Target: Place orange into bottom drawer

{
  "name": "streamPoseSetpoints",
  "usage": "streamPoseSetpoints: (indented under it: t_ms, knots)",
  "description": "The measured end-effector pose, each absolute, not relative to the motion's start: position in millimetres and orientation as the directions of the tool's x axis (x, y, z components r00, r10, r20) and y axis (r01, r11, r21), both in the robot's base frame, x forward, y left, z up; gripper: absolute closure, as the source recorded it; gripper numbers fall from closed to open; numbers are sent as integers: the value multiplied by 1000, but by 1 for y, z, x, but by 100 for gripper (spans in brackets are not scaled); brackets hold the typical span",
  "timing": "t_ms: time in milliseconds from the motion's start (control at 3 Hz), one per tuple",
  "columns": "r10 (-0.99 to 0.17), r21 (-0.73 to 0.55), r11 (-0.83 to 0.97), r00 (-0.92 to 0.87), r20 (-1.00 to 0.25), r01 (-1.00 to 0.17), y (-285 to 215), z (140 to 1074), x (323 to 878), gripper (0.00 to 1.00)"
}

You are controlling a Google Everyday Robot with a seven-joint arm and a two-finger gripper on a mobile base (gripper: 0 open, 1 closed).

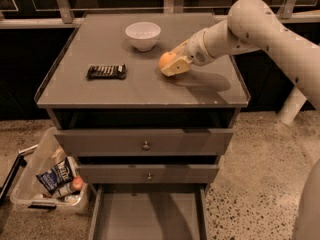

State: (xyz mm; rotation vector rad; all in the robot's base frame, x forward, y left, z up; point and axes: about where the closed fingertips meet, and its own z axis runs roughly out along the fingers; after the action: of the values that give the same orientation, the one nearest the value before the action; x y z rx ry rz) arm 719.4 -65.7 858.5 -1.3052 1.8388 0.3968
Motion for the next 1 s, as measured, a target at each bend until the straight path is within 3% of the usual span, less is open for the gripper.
streamPoseSetpoints:
  t_ms: [333, 1000]
  knots:
    - [-629, -198, 411, -120, -768, -890, -66, 859, 719, 100]
    - [-652, -227, 396, -98, -752, -890, -66, 884, 706, 100]
